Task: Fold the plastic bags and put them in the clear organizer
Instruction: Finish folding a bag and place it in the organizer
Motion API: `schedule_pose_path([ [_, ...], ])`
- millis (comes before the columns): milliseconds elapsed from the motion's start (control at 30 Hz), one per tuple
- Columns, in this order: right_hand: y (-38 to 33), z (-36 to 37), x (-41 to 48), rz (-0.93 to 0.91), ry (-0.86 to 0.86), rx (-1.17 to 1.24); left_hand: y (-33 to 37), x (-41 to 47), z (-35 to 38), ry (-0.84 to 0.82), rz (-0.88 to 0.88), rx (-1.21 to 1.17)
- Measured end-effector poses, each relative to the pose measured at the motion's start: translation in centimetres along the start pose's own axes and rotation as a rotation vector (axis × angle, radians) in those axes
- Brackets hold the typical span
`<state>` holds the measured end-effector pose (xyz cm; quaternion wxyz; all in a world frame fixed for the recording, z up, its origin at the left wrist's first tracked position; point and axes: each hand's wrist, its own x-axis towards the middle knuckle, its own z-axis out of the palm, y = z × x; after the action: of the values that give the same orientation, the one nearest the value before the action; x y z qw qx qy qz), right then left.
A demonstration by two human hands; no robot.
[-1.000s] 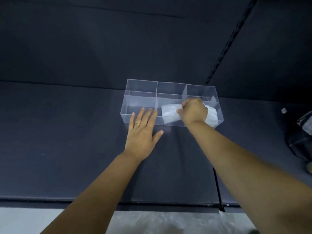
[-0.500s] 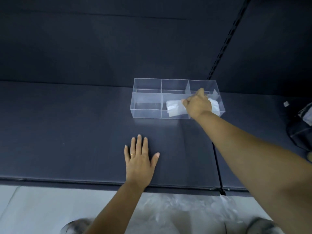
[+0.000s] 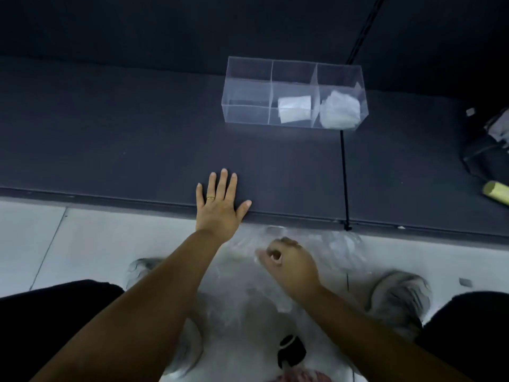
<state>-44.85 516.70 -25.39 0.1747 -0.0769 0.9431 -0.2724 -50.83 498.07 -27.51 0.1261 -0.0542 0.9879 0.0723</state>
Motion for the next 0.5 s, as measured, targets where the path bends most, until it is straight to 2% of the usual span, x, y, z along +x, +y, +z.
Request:
schedule_pose_path([
  [67,1.5,2.6,-2.4,0.067,-0.269,-0.168,-0.1,-1.0,0.1,-0.036,-0.011,-0.014],
  [133,2.4,3.4,-3.4,0.119,-0.402,-0.186,-0.2,-1.7,0.0,-0.079,-0.019,-0.023],
  [267,2.3,1.1,-2.5,0.080,-0.347,0.020,-0.4,-1.7,-1.6,-0.194,-0.021,-0.115],
  [333,1.5,-1.9,-1.3,0.078,-0.322,0.252,-0.3,-1.4,-3.5,-0.279,-0.060,-0.246],
  [433,-0.2,-7.5,0.2,0.118,-0.331,0.555,-0.3,-1.9,-7.6,-0.485,-0.184,-0.671],
  [500,-1.2,-11.4,0.9,0.058,-0.318,0.647,0.2,-3.1,-10.1,-0.626,-0.173,-0.961],
])
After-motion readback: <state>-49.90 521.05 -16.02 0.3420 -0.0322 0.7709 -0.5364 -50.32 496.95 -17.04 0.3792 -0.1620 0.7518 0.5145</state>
